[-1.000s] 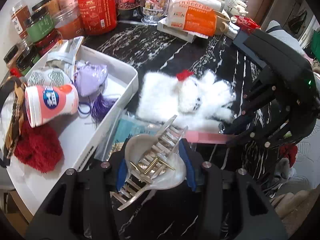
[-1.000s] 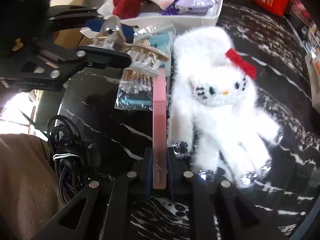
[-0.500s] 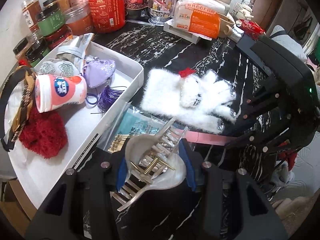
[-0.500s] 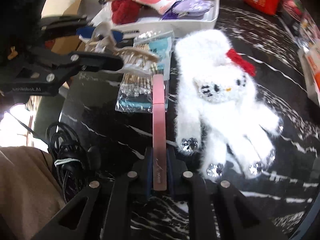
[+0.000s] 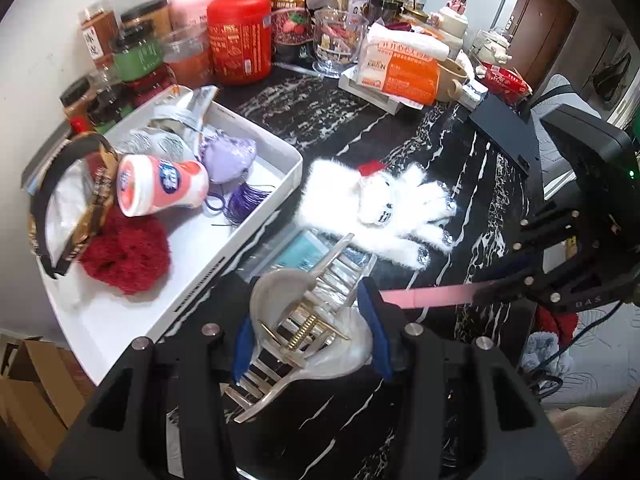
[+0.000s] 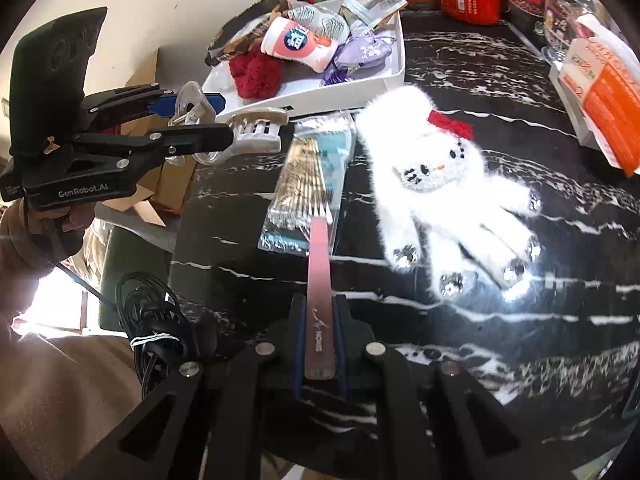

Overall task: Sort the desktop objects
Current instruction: 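Lift and carry the claw clip and pink stick over the tray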

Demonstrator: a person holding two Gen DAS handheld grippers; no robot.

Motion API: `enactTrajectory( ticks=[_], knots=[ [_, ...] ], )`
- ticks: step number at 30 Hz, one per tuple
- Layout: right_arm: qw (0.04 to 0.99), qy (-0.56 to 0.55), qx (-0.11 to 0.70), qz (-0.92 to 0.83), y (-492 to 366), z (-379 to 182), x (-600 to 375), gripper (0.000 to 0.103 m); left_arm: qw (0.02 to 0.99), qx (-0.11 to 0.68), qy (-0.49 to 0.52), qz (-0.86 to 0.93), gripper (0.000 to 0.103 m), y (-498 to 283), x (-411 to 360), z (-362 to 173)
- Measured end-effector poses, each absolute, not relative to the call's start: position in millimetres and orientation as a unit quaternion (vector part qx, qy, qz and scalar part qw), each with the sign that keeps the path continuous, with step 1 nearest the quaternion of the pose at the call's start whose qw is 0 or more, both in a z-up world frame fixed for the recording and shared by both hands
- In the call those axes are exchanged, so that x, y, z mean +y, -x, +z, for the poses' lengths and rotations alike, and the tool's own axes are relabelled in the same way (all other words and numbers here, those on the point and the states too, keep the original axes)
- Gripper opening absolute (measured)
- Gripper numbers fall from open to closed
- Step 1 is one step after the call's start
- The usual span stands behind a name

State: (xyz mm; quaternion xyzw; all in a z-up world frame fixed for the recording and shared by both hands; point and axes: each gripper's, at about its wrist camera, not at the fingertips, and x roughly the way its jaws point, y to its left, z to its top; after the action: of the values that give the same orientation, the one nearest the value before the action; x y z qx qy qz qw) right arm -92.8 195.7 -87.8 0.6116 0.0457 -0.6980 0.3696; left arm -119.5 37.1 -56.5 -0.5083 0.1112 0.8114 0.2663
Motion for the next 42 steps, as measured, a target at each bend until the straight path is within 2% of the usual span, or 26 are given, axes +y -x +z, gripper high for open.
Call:
enactTrajectory(
  ticks=[7,25,26,30,33,34,35,42],
  knots=[
    [0.351,-0.609,0.059,-0.709,69,-75,190,0.012,0.269,0.113,0.5,0.816,0.045,107,33,-39],
    [0.312,-0.652,0.131,-0.679,28,-148,162,0.013,0.278,0.104,0.517,0.803,0.045,80,28,-59],
    [0.308,-0.652,0.135,-0.68,28,-149,161,0.014,0.277,0.103,0.518,0.803,0.045,80,27,-60],
    [0.296,-0.653,0.143,-0.682,28,-150,157,0.032,0.275,0.102,0.521,0.802,0.045,81,23,-64],
    [0.299,-0.647,0.155,-0.684,27,-149,154,0.03,0.274,0.101,0.523,0.801,0.045,81,21,-66],
    [0.298,-0.648,0.156,-0.684,27,-149,153,0.015,0.273,0.101,0.523,0.801,0.045,81,20,-67],
    [0.299,-0.65,0.152,-0.681,28,-149,153,0.012,0.273,0.1,0.523,0.801,0.045,81,20,-67],
    [0.312,-0.643,0.103,-0.692,33,-124,160,0.012,0.271,0.101,0.519,0.804,0.045,83,16,-60]
  ],
)
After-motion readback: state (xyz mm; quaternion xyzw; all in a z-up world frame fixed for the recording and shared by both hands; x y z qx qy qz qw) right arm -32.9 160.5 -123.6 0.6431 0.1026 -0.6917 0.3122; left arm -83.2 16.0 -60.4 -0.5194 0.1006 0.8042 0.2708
